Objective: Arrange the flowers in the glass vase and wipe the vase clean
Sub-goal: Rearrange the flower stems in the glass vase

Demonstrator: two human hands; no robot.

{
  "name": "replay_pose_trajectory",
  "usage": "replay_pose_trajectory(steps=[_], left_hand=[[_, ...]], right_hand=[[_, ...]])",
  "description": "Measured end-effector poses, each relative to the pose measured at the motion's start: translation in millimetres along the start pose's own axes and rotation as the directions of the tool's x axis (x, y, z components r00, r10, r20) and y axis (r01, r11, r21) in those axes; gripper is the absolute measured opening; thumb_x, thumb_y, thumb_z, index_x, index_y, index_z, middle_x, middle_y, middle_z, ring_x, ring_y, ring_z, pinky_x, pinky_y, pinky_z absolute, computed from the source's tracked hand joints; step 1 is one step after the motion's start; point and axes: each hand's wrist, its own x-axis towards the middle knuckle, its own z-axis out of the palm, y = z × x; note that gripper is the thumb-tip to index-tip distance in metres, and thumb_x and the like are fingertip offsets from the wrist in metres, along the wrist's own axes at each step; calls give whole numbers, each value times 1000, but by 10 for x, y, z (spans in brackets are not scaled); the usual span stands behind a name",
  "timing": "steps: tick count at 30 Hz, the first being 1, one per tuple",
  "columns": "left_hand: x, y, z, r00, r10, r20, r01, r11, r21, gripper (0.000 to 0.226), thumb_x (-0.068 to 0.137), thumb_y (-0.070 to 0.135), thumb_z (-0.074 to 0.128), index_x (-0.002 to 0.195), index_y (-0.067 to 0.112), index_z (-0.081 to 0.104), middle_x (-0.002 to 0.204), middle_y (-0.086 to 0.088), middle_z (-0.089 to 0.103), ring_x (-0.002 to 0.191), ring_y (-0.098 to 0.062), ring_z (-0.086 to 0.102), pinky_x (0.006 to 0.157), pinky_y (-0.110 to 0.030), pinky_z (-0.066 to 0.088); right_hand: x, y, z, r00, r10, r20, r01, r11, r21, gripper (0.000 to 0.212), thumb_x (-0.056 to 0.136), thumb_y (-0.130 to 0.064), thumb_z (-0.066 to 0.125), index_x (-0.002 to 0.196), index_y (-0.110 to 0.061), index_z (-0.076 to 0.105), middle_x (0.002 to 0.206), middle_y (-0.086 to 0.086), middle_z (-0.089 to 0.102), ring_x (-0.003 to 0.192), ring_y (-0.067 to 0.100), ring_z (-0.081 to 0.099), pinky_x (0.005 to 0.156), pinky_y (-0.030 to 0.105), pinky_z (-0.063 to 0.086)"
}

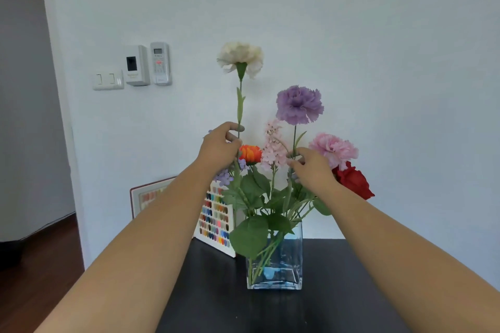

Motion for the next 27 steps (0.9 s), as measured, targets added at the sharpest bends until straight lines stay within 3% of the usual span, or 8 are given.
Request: replay_pose_trajectory(steps=[5,7,11,16,22,27], left_hand=[[-72,-54,26,992,50,113,-86,936,341,28,94,12,47,111,30,58,86,4,65,67,-16,64,55,-29,47],[-106,-93,37,994,47,100,-84,913,400,23,94,17,49,106,34,58,85,11,65,68,-9,61,53,-26,39],[-141,-215,-14,997,29,73,-52,942,332,13,93,22,58,97,33,63,79,9,65,73,-12,61,62,-29,47],[-176,-301,-184,985,39,166,-94,937,338,12,93,24,61,95,35,64,84,4,67,72,-14,61,64,-29,48],[-200,-179,-322,985,-33,170,36,999,-18,12,94,17,62,94,24,71,79,-9,66,67,-24,55,66,-46,53],[-199,-125,-432,983,-98,157,100,995,-4,17,89,14,62,91,24,75,68,1,65,54,-8,53,58,-22,46]], right_hand=[[-13,-40,-20,999,-38,2,38,998,43,6,93,-17,58,98,-19,62,78,14,69,60,22,61,65,47,59],[-31,-51,-8,998,-53,19,52,998,47,7,93,-18,58,96,-22,62,77,13,69,60,22,61,66,46,58],[-76,-28,7,997,-60,39,59,998,13,10,92,-17,57,95,-24,61,77,10,69,68,29,66,70,48,59],[-108,-6,-7,995,-94,44,95,995,-28,11,92,-15,58,94,-25,62,74,5,69,70,27,68,70,45,59],[-144,-27,-13,997,-82,11,82,997,2,11,93,-14,56,95,-24,60,76,4,68,66,25,66,63,41,60],[-174,-43,-61,998,-64,3,64,998,4,11,94,-14,54,96,-24,59,79,4,67,65,22,65,54,29,57]])
